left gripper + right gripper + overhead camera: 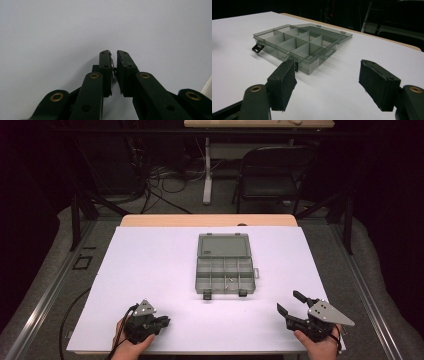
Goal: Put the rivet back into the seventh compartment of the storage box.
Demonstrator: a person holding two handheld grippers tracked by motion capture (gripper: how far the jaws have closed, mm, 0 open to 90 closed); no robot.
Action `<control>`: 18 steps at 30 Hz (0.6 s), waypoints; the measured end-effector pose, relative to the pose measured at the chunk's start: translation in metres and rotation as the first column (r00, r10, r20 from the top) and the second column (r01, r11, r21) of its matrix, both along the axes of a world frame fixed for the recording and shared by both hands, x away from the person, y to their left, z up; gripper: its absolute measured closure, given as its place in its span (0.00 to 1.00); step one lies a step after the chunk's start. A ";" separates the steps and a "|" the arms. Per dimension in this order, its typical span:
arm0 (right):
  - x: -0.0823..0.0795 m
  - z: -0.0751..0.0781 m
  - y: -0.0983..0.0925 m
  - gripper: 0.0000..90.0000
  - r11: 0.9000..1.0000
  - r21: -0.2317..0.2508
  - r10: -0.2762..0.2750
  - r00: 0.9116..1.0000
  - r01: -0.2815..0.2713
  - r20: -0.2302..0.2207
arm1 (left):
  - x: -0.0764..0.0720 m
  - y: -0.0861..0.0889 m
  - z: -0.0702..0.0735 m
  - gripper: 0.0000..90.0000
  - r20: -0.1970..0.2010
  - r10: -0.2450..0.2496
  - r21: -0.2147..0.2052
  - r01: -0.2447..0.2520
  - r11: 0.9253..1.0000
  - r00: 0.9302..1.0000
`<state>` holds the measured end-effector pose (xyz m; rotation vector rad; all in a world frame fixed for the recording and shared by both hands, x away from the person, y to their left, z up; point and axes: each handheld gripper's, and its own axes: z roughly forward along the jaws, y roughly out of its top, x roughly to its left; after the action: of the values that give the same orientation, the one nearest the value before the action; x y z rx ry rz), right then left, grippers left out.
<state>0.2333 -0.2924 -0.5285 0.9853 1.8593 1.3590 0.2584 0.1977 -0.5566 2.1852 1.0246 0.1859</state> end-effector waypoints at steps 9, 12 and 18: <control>0.000 0.000 0.000 0.32 1.000 -0.001 -0.002 1.000 0.002 0.004 | 0.001 0.007 0.008 0.92 0.026 0.025 -0.059 -0.023 0.998 0.999; 0.000 0.000 0.000 0.32 1.000 -0.001 0.000 1.000 0.000 0.001 | 0.001 0.008 0.016 0.92 0.049 0.039 -0.086 -0.034 0.996 0.998; 0.001 -0.001 0.001 0.32 1.000 -0.003 0.002 1.000 -0.002 -0.004 | 0.002 0.010 0.032 0.92 0.101 0.064 -0.144 -0.049 0.988 0.993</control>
<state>0.2341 -0.2915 -0.5291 0.9861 1.8653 1.3557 0.2602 0.2076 -0.5247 1.9986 1.0104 0.2454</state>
